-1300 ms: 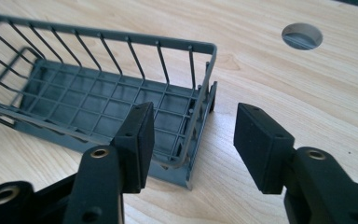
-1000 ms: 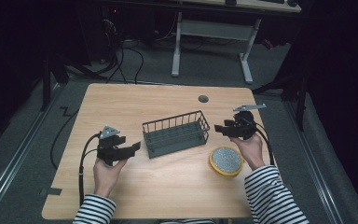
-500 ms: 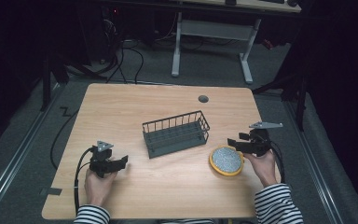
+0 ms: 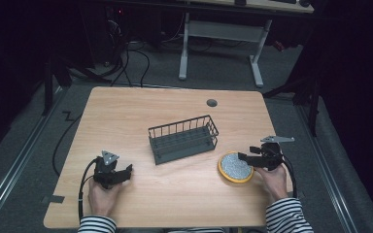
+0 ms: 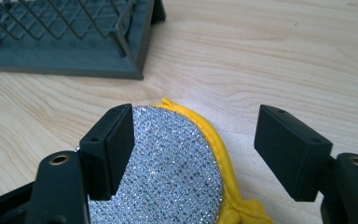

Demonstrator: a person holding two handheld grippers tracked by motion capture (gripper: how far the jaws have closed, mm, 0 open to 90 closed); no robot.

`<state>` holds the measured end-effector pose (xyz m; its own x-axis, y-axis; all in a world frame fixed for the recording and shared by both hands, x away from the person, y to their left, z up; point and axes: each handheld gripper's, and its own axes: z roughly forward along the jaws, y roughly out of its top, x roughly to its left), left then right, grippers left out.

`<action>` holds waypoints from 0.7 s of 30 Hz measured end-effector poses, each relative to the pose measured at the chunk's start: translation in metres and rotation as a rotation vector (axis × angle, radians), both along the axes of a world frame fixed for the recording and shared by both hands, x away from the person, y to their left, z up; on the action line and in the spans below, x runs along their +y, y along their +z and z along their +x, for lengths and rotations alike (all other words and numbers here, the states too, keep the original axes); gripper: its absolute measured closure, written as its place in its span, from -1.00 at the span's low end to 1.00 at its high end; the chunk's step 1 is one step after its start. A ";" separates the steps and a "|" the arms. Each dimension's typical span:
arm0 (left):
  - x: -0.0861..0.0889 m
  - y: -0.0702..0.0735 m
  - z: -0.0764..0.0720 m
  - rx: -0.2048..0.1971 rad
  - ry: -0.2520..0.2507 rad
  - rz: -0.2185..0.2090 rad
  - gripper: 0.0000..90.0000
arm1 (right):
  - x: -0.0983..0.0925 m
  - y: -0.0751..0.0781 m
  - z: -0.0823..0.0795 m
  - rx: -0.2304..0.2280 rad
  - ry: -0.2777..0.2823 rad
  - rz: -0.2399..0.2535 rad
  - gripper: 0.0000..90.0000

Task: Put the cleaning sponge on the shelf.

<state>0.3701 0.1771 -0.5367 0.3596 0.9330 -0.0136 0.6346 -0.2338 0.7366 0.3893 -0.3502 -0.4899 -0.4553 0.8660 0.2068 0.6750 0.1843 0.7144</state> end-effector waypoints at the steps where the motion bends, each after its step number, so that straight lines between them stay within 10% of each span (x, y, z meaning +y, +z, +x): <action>1: 0.000 0.000 0.000 0.000 0.000 0.000 -0.48 | 0.000 0.000 0.000 0.000 0.000 0.000 -0.37; 17: -0.001 0.000 -0.001 0.000 0.005 0.002 -0.49 | 0.006 -0.022 0.008 0.073 0.055 0.001 -0.43; 21: -0.001 0.000 -0.001 -0.002 0.006 0.000 -0.49 | 0.000 -0.031 0.011 0.120 0.075 0.083 -0.24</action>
<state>0.3692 0.1762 -0.5369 0.3543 0.9350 -0.0130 0.6347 -0.2303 0.7376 0.4007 -0.3506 -0.5211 -0.4858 0.8082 0.3328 0.7430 0.1813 0.6443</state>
